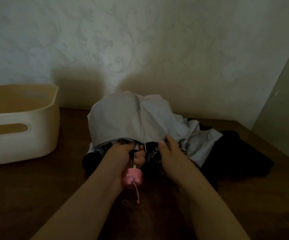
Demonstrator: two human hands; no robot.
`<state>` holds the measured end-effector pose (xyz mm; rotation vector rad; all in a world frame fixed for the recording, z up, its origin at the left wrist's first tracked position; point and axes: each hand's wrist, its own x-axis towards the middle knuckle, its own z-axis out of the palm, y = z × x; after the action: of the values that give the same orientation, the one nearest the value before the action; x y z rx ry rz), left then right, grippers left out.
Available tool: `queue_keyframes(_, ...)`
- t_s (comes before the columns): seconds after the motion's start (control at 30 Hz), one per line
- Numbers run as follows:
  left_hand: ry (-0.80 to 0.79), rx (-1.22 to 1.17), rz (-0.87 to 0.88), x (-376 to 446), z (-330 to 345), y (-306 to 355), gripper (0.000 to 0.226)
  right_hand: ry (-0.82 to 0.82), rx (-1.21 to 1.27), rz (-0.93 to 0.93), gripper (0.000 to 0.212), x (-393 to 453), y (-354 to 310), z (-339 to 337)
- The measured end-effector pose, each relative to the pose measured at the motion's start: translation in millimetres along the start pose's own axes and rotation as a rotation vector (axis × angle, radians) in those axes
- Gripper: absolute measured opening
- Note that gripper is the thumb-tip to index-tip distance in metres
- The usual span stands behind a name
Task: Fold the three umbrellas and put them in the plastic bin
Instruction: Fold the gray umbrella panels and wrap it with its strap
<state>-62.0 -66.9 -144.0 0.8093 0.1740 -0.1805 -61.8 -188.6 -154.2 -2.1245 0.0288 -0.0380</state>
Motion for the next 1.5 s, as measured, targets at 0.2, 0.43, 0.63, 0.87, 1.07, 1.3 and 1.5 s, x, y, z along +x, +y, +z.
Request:
queue_keyframes(0.2, 0.077, 0.201, -0.073, 5, -6, 1, 0.027, -0.020, 0.647, 0.157, 0.053, -4, -1, 31)
queue_keyframes(0.43, 0.174, 0.971, 0.058, 22, -22, 4, 0.043, 0.026, 0.492, 0.069, 0.047, -7, 2, 29)
queue_keyframes(0.63, 0.117, 1.023, 0.099, 13, -26, -4, 0.051, 0.065, 0.461, 0.031, 0.037, -6, 5, 30)
queue_keyframes(0.87, 0.116, 0.599, -0.032, 1, -15, -3, 0.030, 0.008, 0.292, -0.065, 0.023, -11, 1, 23)
queue_keyframes(1.07, 0.027, 0.272, -0.175, -4, -15, 1, 0.029, -0.077, 0.285, -0.103, 0.026, -7, 2, 12)
queue_keyframes(1.3, -0.016, 0.182, -0.216, -7, -13, 5, 0.033, 0.004, 0.250, -0.184, 0.047, -6, 7, 22)
queue_keyframes(1.5, -0.028, 0.178, -0.217, -7, -13, 3, 0.032, 0.000, 0.030, -0.302, 0.039, -8, 3, 21)
